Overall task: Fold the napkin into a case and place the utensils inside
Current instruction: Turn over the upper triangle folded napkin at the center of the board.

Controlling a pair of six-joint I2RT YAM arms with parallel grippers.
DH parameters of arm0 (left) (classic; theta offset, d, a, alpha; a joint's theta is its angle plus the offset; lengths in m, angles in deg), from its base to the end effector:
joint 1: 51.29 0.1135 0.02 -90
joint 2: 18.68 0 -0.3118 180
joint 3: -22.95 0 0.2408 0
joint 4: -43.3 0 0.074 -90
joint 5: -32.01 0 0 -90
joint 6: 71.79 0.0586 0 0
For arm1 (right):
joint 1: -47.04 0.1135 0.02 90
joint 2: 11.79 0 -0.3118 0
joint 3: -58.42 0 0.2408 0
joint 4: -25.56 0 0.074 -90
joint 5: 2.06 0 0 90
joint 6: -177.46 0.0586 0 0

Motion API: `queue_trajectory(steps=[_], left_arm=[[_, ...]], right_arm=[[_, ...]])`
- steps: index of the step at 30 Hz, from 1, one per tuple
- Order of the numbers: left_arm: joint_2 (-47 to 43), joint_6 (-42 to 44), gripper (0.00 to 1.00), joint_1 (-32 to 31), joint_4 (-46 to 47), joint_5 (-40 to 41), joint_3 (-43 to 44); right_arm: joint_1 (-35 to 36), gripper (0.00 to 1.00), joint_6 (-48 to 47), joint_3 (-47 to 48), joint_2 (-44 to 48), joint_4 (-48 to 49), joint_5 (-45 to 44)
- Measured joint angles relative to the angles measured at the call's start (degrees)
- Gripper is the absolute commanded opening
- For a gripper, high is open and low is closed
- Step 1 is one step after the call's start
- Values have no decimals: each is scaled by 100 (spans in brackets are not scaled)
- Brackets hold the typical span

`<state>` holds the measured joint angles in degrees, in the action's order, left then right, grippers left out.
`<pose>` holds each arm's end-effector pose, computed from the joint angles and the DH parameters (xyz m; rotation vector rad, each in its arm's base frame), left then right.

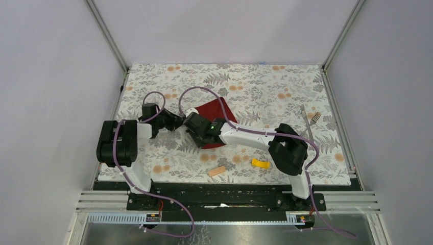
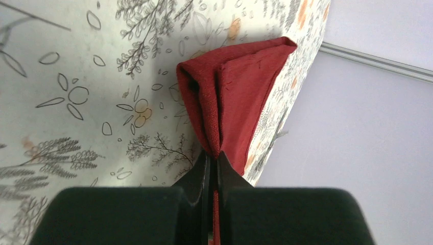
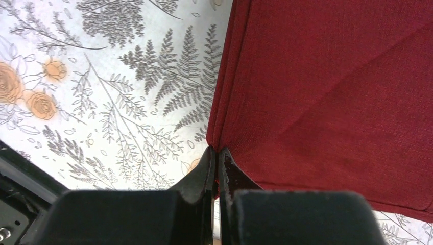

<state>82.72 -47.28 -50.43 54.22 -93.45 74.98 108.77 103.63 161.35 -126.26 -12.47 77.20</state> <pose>0.3342 -0.0290 0.1607 -1.0003 2.2053 -1.2644 0.2324 0.4091 0.2490 -0.8713 2.2939 0.3884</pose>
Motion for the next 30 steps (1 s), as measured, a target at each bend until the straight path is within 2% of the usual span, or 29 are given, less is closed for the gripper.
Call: queue_trajectory(steps=[5, 8, 10, 13, 15, 18, 22, 26, 30], left_arm=[[-857, 623, 0, 527, -1355, -151, 238], [-1707, 1268, 0, 1215, -2835, -188, 494], [-2288, 1786, 0, 1725, -4170, -46, 962], [-3021, 2433, 0, 2146, -5735, 529, 1893], [-3427, 2686, 0, 2181, -6304, 953, 2404], [-3847, 2933, 0, 1777, -6872, 1862, 3027], [-3604, 3101, 0, 396, -7246, 3294, 3585], [-2341, 3165, 0, -680, -7197, 4269, 3788], [-455, 3206, 0, -1261, -6968, 4708, 3954]], right_arm=[[149, 0, -31, 74, 0, 262, 199], [337, 0, 39, 295, -4, 605, 470], [472, 0, 201, 509, -22, 1008, 828], [562, 0, 647, 715, -74, 1910, 1648], [551, 0, 1119, 682, -87, 2721, 2280], [481, 0, 1945, 339, -87, 4085, 3032], [138, 0, 3303, -514, -208, 5943, 3915], [-417, 0, 4374, -1394, -654, 7302, 4476], [-1040, 0, 4861, -2369, -953, 7748, 4833]])
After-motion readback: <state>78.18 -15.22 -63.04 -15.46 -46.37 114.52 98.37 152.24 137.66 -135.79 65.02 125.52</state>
